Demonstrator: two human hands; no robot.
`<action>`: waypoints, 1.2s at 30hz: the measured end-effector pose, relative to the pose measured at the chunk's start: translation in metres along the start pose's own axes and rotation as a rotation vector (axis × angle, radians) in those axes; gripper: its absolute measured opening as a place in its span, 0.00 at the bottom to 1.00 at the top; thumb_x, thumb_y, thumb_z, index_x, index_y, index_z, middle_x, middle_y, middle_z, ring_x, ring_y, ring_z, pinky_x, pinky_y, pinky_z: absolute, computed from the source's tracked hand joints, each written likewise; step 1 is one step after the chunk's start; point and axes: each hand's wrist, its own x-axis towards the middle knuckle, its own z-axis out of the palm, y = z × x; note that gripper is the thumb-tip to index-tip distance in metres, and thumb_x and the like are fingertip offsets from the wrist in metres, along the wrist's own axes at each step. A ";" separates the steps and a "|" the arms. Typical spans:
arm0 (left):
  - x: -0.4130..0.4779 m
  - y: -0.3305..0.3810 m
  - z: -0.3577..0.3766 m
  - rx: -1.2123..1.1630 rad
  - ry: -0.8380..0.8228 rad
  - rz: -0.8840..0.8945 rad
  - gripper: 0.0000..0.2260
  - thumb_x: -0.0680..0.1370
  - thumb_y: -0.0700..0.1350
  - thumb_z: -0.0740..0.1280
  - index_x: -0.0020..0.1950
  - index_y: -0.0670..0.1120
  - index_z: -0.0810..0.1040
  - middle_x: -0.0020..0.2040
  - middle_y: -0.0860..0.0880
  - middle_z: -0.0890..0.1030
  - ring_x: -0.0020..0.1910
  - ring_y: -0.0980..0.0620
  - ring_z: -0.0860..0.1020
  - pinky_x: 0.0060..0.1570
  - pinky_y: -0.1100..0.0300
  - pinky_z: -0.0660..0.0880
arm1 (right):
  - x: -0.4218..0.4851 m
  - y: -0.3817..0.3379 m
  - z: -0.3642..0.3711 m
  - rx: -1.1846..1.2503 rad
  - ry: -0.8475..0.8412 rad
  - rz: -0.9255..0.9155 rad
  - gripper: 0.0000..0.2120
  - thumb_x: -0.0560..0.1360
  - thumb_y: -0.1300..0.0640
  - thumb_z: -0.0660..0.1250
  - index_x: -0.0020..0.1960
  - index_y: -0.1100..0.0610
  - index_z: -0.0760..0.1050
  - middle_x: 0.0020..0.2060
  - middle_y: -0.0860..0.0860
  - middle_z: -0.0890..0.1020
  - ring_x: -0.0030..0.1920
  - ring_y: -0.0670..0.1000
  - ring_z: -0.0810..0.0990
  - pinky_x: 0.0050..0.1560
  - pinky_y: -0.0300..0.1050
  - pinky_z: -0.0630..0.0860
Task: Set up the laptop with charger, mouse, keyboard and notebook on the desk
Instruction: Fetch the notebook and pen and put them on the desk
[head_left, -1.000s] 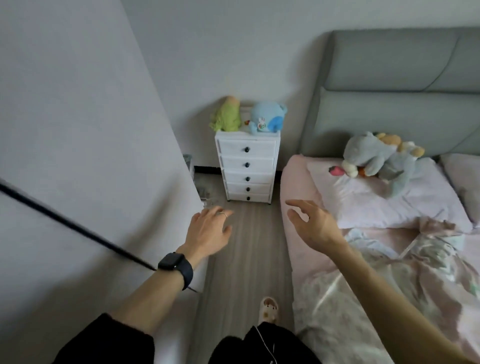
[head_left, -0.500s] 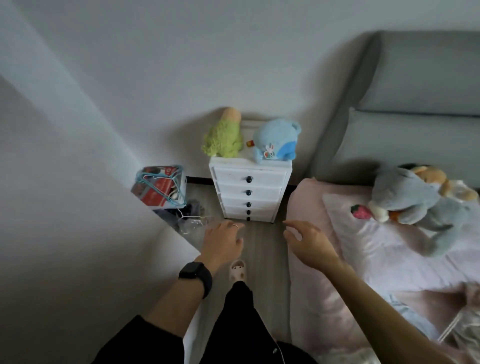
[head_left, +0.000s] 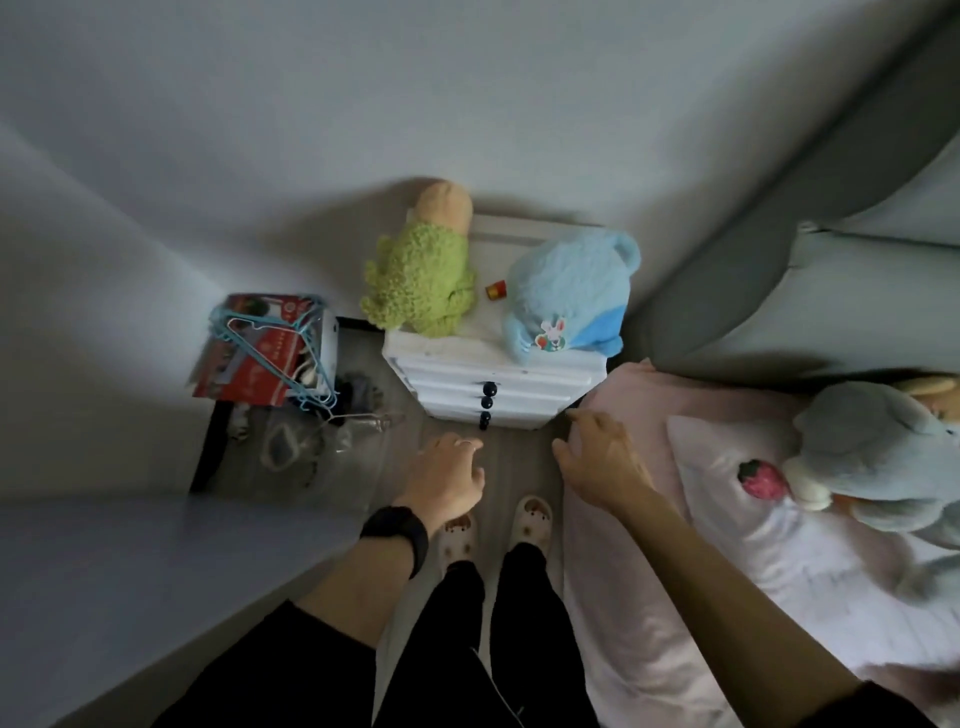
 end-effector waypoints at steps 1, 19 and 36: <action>0.012 0.001 -0.002 -0.055 0.006 -0.018 0.21 0.81 0.51 0.61 0.74 0.49 0.69 0.71 0.46 0.71 0.71 0.46 0.69 0.69 0.51 0.67 | 0.012 -0.001 0.001 -0.034 0.035 -0.005 0.29 0.79 0.46 0.61 0.77 0.53 0.61 0.76 0.54 0.64 0.74 0.58 0.63 0.71 0.58 0.66; 0.143 0.012 0.043 -1.383 0.340 -0.637 0.06 0.77 0.48 0.69 0.51 0.48 0.78 0.44 0.51 0.83 0.44 0.53 0.82 0.46 0.55 0.79 | 0.081 0.016 0.035 -0.238 0.083 -0.062 0.33 0.82 0.42 0.52 0.82 0.50 0.43 0.82 0.52 0.46 0.81 0.53 0.44 0.76 0.68 0.52; 0.074 0.010 0.101 -1.732 0.236 -0.817 0.11 0.80 0.43 0.67 0.61 0.42 0.79 0.40 0.51 0.80 0.30 0.57 0.70 0.30 0.64 0.66 | 0.090 0.004 0.014 -0.348 -0.291 0.059 0.51 0.72 0.22 0.48 0.76 0.48 0.23 0.74 0.47 0.22 0.76 0.51 0.25 0.75 0.68 0.35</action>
